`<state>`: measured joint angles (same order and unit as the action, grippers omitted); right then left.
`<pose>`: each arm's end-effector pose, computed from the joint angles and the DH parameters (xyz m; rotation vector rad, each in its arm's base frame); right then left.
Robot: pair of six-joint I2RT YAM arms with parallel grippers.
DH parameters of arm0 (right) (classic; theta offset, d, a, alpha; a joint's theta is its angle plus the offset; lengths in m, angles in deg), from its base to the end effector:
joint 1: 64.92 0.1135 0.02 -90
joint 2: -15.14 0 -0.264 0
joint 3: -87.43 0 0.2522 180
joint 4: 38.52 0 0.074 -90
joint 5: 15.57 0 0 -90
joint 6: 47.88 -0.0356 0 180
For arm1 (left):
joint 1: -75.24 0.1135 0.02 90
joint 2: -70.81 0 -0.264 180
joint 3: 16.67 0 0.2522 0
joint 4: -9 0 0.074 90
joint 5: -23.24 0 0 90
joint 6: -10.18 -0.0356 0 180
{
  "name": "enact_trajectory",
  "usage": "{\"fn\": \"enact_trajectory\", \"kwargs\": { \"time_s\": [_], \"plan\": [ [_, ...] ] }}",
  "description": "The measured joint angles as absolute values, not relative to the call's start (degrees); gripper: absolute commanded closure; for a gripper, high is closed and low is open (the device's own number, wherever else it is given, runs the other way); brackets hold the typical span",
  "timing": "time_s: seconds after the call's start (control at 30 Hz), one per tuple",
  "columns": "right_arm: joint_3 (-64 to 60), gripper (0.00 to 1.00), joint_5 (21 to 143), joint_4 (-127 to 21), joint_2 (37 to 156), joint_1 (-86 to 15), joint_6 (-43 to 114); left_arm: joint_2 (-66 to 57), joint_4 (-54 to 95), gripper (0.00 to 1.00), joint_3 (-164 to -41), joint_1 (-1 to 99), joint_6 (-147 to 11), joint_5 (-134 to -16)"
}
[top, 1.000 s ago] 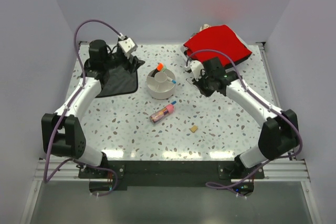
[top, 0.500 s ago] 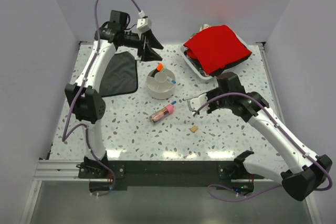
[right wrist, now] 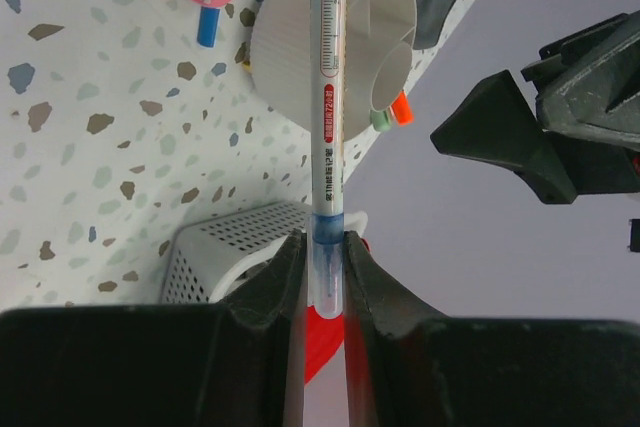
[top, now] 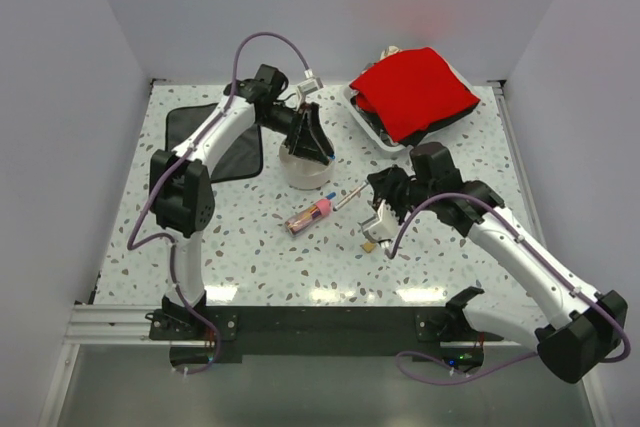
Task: Sort the stationery into containers
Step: Pick up the pen from the center of the board.
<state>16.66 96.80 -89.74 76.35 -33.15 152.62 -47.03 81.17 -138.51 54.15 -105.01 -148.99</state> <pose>0.1811 0.1281 0.3157 -2.1844 0.5363 -0.2952 0.3831 -0.1855 0.2914 1.1541 1.7980 -1.8232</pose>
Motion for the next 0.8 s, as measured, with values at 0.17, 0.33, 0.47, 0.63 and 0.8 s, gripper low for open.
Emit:
{"fn": "enact_trajectory", "kwargs": {
  "time_s": [0.17, 0.33, 0.47, 0.63, 0.8],
  "plan": [
    [17.6, 1.0, 97.6, -84.7, 78.8, -32.7, 154.5, -47.0, 75.9, 0.35, -138.4, 54.0, -98.8, -150.0],
    [17.4, 1.0, 97.6, -80.5, 82.1, -32.0, 155.2, -47.0, 73.6, 0.39, -138.7, 52.7, -96.1, -150.5],
    [17.0, 1.0, 97.6, -77.9, 84.0, -31.6, 155.5, -47.2, 73.1, 0.43, -139.0, 51.6, -95.4, -150.5],
    [16.0, 1.0, 97.6, -76.0, 84.9, -31.6, 155.7, -48.0, 73.3, 0.46, -139.9, 51.3, -95.5, -149.1],
    [13.9, 1.0, 97.5, -73.6, 86.5, -31.6, 155.7, -49.2, 73.5, 0.5, -140.0, 51.3, -95.6, -147.3]
  ]
}}
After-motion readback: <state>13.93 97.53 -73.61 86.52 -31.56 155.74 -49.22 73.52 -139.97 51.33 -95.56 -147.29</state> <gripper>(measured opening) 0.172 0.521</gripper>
